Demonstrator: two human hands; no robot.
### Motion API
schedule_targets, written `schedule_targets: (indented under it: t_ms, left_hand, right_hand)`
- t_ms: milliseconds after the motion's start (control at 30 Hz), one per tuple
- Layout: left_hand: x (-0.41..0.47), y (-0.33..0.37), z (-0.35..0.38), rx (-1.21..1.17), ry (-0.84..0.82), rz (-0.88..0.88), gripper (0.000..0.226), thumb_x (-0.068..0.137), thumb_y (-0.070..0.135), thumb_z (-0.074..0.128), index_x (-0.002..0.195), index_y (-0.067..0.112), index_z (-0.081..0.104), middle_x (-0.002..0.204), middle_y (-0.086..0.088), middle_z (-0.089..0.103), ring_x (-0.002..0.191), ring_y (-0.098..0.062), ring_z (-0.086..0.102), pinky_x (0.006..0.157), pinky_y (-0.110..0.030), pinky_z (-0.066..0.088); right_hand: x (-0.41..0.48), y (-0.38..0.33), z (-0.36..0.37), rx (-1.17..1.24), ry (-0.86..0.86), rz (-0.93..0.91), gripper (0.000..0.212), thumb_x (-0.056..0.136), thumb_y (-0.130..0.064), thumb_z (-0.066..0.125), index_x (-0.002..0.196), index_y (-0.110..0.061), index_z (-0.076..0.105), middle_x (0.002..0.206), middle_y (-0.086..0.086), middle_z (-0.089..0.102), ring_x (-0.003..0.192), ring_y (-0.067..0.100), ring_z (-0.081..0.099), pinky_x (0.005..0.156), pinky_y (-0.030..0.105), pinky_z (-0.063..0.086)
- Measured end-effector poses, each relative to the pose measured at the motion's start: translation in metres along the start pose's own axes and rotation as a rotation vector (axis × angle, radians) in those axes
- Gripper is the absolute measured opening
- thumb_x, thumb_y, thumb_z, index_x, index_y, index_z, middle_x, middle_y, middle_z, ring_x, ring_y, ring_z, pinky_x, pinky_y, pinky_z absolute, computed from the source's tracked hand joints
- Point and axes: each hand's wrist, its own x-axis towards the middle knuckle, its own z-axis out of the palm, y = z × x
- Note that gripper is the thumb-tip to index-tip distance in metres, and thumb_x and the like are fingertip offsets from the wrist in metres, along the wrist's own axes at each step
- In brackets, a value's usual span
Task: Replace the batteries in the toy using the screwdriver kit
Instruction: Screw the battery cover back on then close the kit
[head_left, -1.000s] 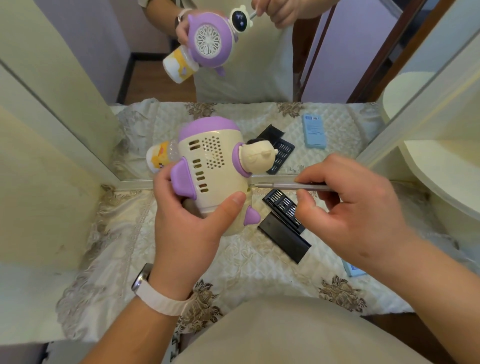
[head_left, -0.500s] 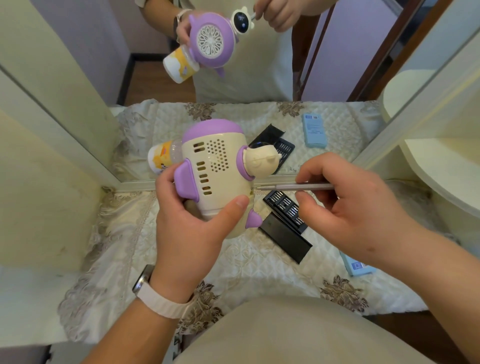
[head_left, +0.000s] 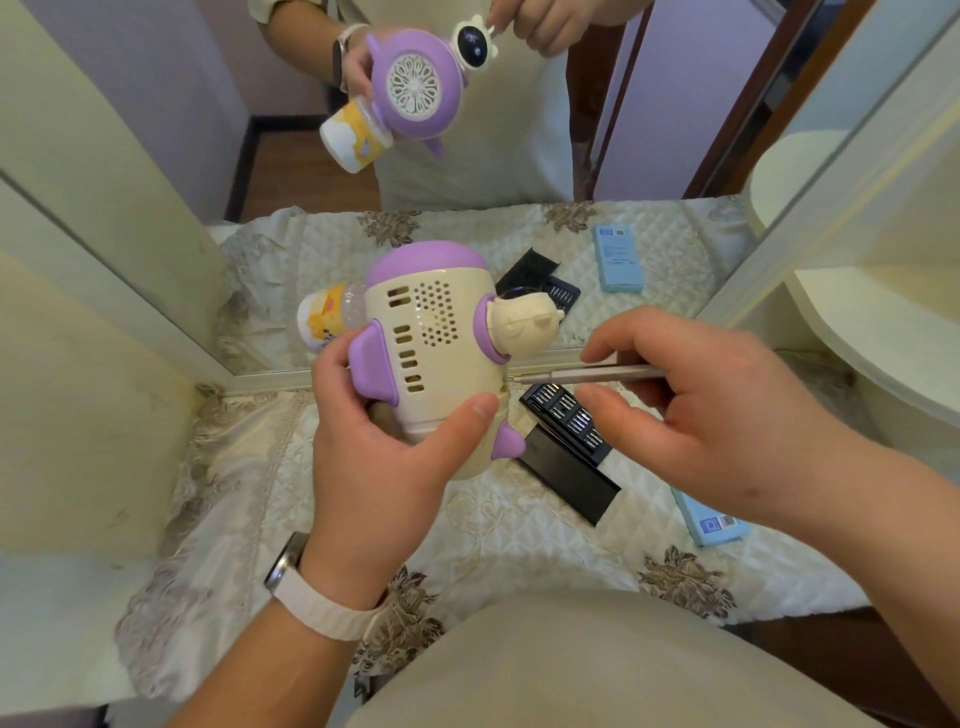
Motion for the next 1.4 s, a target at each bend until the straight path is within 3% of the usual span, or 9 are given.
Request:
schedule_targets:
  t_ms: [133,267,467,633,833,933,1033,1167,1400]
  left_hand:
    - [-0.001,0.0,0.0,0.002,0.001,-0.012,0.073,0.056,0.051,0.08,0.117,0.042,0.042,0.106,0.031,0.065,0.097,0.001,0.067,0.073,-0.021,0.055]
    - [-0.003,-0.001,0.0,0.004,0.0,-0.027,0.075,0.056,0.051,0.081,0.12,0.039,0.042,0.107,0.026,0.066,0.097,-0.002,0.068,0.076,-0.03,0.057]
    - [-0.005,-0.003,0.0,0.001,-0.007,-0.045,0.075,0.056,0.05,0.081,0.119,0.037,0.043,0.106,0.029,0.066,0.095,0.003,0.067,0.073,-0.022,0.057]
    - [-0.008,-0.005,0.002,0.009,-0.013,-0.071,0.073,0.055,0.053,0.081,0.117,0.043,0.043,0.108,0.024,0.067,0.096,-0.001,0.068,0.072,-0.026,0.057]
    - [-0.009,-0.006,0.002,0.02,-0.014,-0.084,0.077,0.055,0.052,0.082,0.12,0.04,0.044,0.109,0.021,0.067,0.098,-0.003,0.068,0.079,-0.04,0.059]
    - [-0.009,-0.007,0.002,0.021,-0.015,-0.091,0.074,0.054,0.052,0.082,0.118,0.043,0.044,0.109,0.021,0.067,0.098,-0.004,0.068,0.079,-0.039,0.059]
    - [-0.01,-0.007,0.001,0.015,-0.018,-0.096,0.074,0.054,0.052,0.081,0.118,0.041,0.044,0.109,0.02,0.067,0.097,-0.003,0.069,0.077,-0.035,0.059]
    - [-0.011,-0.008,0.001,0.011,-0.014,-0.1,0.078,0.054,0.05,0.082,0.122,0.036,0.045,0.109,0.02,0.068,0.097,-0.003,0.069,0.08,-0.035,0.059]
    - [-0.012,-0.009,0.002,0.008,-0.012,-0.106,0.082,0.054,0.05,0.083,0.125,0.032,0.045,0.111,0.015,0.069,0.099,-0.007,0.069,0.083,-0.046,0.06]
  right_hand:
    - [-0.001,0.0,-0.002,0.006,-0.017,-0.003,0.012,0.084,-0.033,0.057,0.093,-0.034,0.05,0.057,-0.018,0.041,0.06,0.008,0.049,0.046,0.019,0.033]
    - [-0.001,-0.001,-0.005,0.001,-0.043,0.003,0.011,0.083,-0.042,0.046,0.091,-0.035,0.049,0.057,-0.017,0.046,0.06,0.007,0.051,0.045,0.021,0.037]
    - [0.001,0.001,-0.003,-0.125,-0.053,-0.023,0.027,0.088,-0.046,0.041,0.086,-0.026,0.059,0.057,-0.018,0.046,0.05,0.002,0.047,0.043,0.026,0.04]
    - [-0.002,0.001,-0.004,-0.036,-0.063,0.002,0.019,0.08,-0.048,0.045,0.095,-0.036,0.048,0.056,-0.019,0.04,0.057,0.002,0.047,0.046,0.02,0.031]
    - [-0.003,0.0,-0.007,-0.024,-0.105,0.011,0.009,0.082,-0.038,0.048,0.089,-0.033,0.048,0.054,-0.012,0.05,0.059,0.008,0.052,0.043,0.025,0.039]
    - [-0.002,0.0,-0.007,-0.088,-0.107,0.004,0.018,0.084,-0.043,0.045,0.086,-0.028,0.054,0.05,-0.015,0.048,0.058,0.008,0.053,0.042,0.019,0.033]
    - [-0.002,0.001,-0.006,-0.127,-0.096,-0.015,0.03,0.087,-0.048,0.04,0.086,-0.025,0.058,0.051,-0.015,0.05,0.046,0.003,0.048,0.041,0.023,0.037]
    - [-0.003,0.0,-0.006,-0.082,-0.118,-0.006,0.023,0.082,-0.05,0.044,0.096,-0.033,0.05,0.057,-0.016,0.044,0.058,0.004,0.048,0.044,0.021,0.034]
    - [-0.003,-0.003,-0.008,-0.083,-0.147,0.033,0.008,0.082,-0.037,0.051,0.086,-0.03,0.051,0.05,-0.012,0.048,0.06,0.007,0.052,0.043,0.021,0.031]
